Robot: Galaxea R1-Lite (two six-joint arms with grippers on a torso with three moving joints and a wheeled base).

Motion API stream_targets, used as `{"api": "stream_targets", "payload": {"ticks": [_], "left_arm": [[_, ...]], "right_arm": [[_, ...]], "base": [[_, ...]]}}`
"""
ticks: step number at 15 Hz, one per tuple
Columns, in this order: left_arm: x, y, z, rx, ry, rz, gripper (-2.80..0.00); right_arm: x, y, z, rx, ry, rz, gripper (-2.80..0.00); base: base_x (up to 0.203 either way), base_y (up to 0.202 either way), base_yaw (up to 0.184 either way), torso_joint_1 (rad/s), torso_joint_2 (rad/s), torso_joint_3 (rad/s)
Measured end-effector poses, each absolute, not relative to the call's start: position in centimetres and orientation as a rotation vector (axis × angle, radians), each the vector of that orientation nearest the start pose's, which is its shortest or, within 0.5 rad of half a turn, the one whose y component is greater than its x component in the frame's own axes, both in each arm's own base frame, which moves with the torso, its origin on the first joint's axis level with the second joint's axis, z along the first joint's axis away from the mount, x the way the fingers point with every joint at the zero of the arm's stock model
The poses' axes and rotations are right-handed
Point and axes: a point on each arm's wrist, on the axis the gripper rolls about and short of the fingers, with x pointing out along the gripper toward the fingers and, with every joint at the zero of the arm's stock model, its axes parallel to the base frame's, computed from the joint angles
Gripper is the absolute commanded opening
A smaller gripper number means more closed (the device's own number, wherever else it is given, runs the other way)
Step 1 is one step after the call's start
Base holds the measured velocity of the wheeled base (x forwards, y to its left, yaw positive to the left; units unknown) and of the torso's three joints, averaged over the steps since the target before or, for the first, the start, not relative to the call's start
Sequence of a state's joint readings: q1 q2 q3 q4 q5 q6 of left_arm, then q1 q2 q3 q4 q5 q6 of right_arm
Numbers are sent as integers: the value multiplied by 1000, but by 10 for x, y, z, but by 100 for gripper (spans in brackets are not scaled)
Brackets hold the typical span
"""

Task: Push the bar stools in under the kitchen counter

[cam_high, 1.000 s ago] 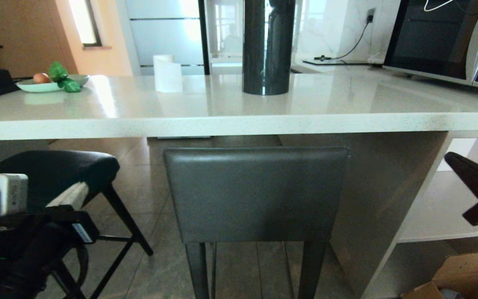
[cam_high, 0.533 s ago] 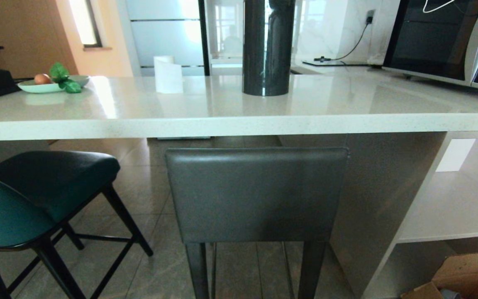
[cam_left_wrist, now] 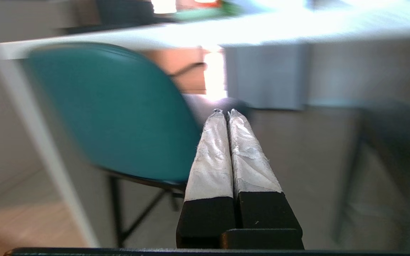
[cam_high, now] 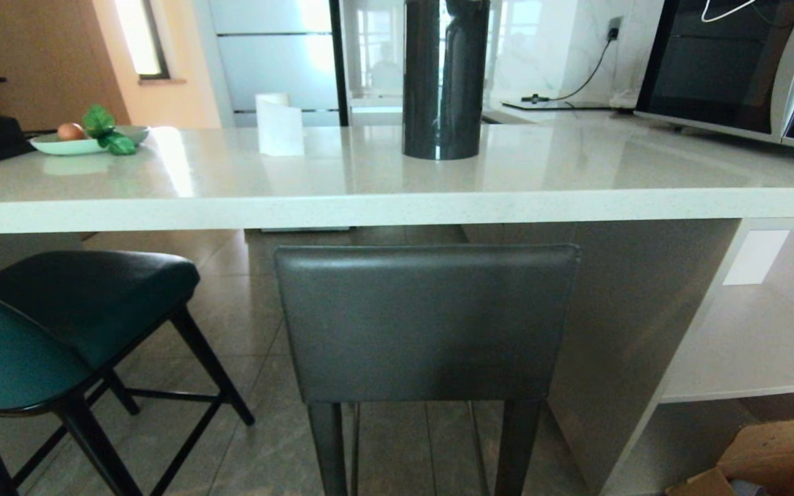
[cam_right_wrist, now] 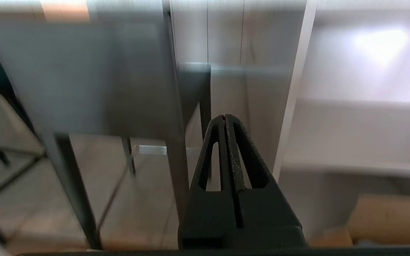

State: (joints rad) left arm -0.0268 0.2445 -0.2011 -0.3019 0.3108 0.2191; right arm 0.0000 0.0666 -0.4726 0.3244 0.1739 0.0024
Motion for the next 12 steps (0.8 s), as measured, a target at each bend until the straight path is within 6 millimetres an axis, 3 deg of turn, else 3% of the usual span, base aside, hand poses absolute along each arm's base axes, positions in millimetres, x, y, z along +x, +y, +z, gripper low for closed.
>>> {"api": "stream_targets", "payload": {"ticks": [2,4,7,12], "left_arm": [[-28,4,138,187,-169,158,-280],[-25,1,107,160,-126,60,-280],[-25,-2,96,57,-155,-81,-280],[-29,-5,87,2,4,-197,-280]], "right_arm": [[-64,5,149,-28,-57,201,-280],[-53,5,129,-63,-35,221,-280],[-29,3,91,-98,-28,131,-280],[-23,1,76,-110,-4,22,-280]], "base": [[0,0,0,0,0,0],[0,0,0,0,0,0],[0,0,0,0,0,0],[0,0,0,0,0,0]]}}
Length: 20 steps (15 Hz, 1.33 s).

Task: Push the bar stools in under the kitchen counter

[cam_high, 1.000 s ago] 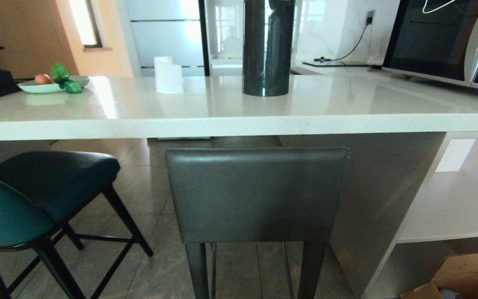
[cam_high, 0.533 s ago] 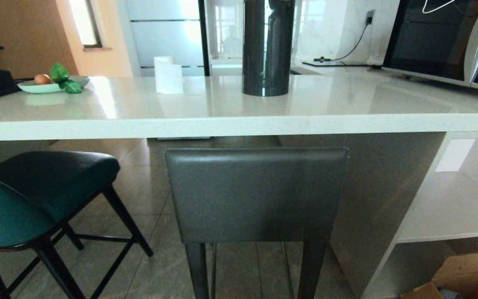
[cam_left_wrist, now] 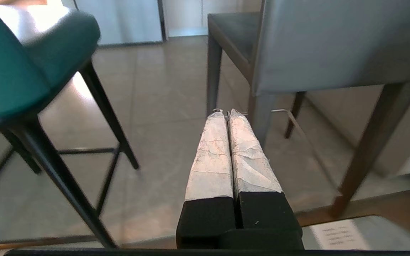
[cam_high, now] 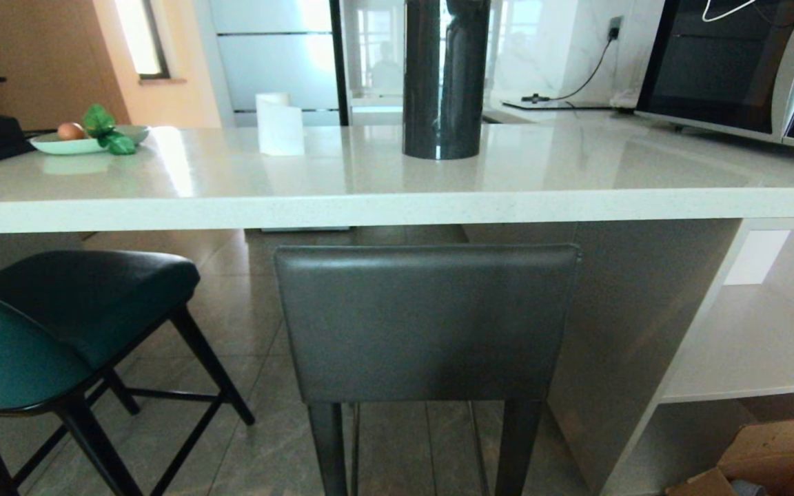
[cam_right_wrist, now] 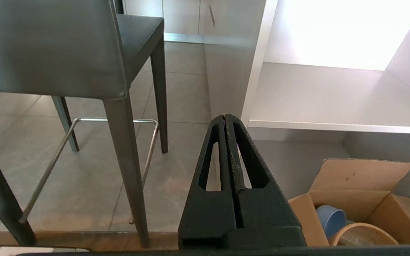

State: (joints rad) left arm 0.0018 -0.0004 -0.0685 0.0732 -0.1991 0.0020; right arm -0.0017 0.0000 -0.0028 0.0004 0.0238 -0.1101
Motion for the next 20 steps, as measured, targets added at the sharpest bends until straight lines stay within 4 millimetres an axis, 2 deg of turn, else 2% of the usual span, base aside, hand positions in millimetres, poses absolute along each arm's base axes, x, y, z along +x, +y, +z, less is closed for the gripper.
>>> {"api": "stream_targets", "payload": {"ticks": [4,6,9,18,20], "left_arm": [[-28,-4,84,-32,37,-178,-280],[-29,-2,82,-54,60,-93,-280],[-28,0,77,61,79,8,-280],[-26,0,75,78,68,-13,-280],[-24,0,76,93,27,-12,-280]], "right_arm": [[-23,0,76,-69,-2,11,-280],[-23,0,76,-38,-2,2,-280],[-23,0,76,-17,-4,-2,-280],[-23,0,76,-16,-4,-2,-280],[-23,0,76,-17,-4,-1,-280]], "base": [[0,0,0,0,0,0],[0,0,0,0,0,0],[0,0,0,0,0,0],[0,0,0,0,0,0],[-161,0,-3,10,1,-2]]}}
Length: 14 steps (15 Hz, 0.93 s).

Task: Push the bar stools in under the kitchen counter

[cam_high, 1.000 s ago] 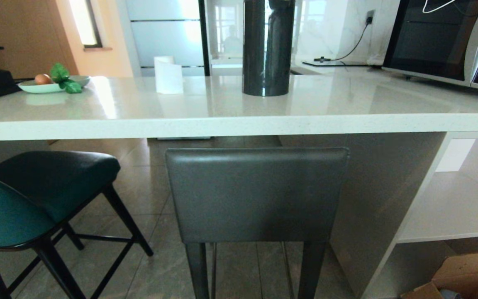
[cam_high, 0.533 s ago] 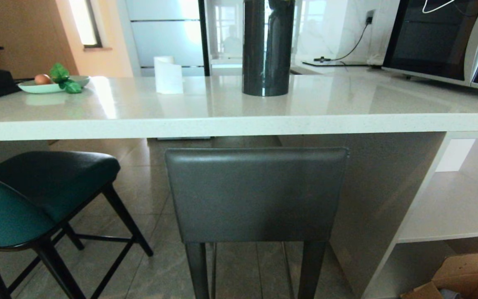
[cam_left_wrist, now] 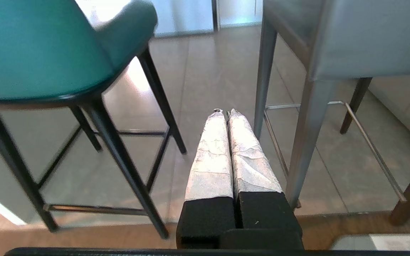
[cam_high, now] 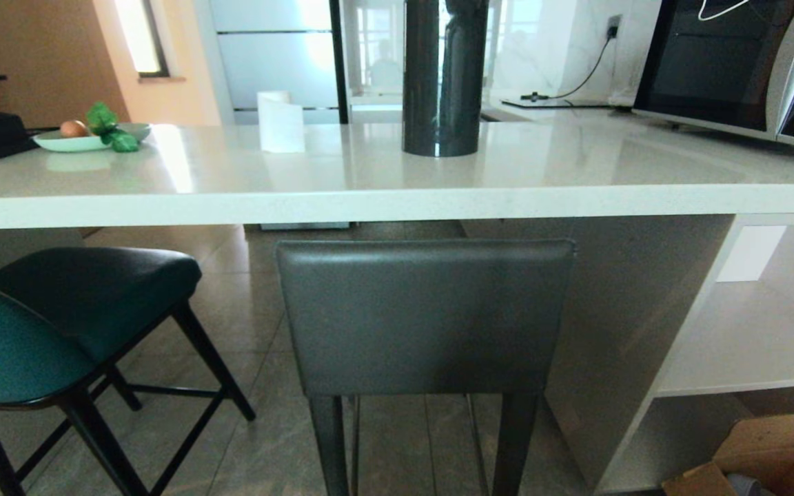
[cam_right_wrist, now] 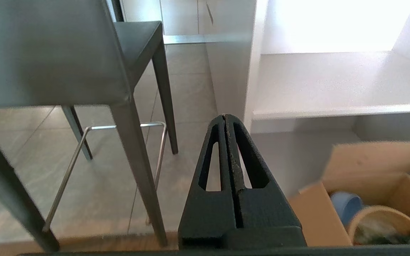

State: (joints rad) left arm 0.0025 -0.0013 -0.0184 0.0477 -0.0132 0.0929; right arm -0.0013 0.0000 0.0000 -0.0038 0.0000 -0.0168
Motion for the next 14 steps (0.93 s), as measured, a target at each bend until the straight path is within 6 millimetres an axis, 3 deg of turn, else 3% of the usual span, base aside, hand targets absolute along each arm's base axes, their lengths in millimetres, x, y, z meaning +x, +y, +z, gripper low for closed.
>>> {"api": "stream_targets", "payload": {"ticks": [9,14], "left_arm": [[-24,0,75,85,14,-11,-280],[-24,0,76,42,11,-6,-280]], "right_arm": [[-23,0,76,-16,-5,-2,-280],[-23,0,76,-16,-4,-2,-280]], "base": [[-186,0,-2,2,2,3],[1,20,-2,1,0,0]]}}
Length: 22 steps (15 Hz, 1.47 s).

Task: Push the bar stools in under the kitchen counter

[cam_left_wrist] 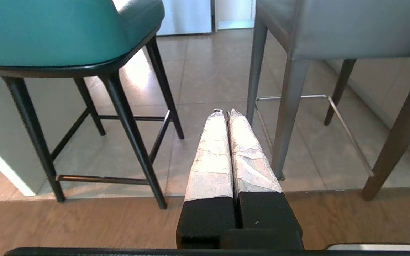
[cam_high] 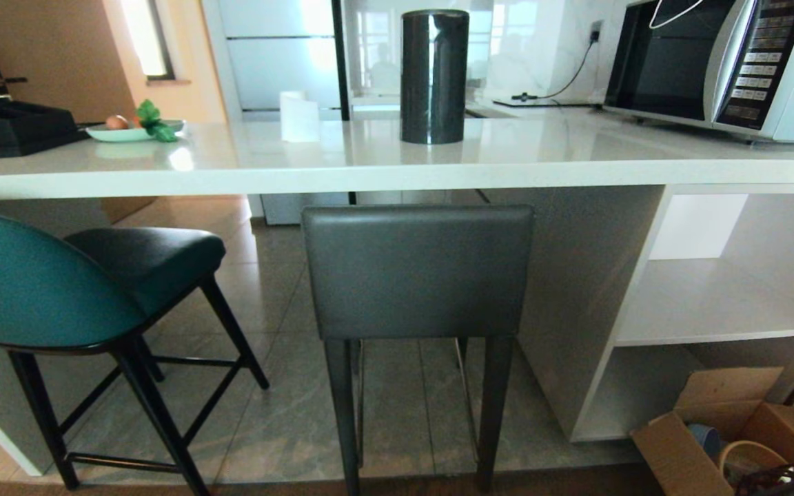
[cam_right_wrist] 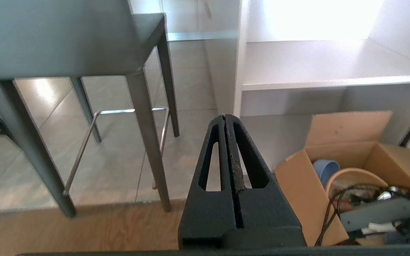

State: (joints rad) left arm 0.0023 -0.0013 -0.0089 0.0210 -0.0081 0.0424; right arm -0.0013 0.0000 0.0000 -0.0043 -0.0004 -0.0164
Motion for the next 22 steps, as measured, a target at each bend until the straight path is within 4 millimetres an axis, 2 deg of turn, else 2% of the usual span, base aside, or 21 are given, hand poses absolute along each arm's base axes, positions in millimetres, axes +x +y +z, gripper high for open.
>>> {"api": "stream_targets", "payload": {"ticks": [22], "left_arm": [[-24,0,76,36,11,-6,-280]], "right_arm": [[-23,0,76,-15,-5,-2,-280]], "base": [[0,195,-1,2,2,2]]}}
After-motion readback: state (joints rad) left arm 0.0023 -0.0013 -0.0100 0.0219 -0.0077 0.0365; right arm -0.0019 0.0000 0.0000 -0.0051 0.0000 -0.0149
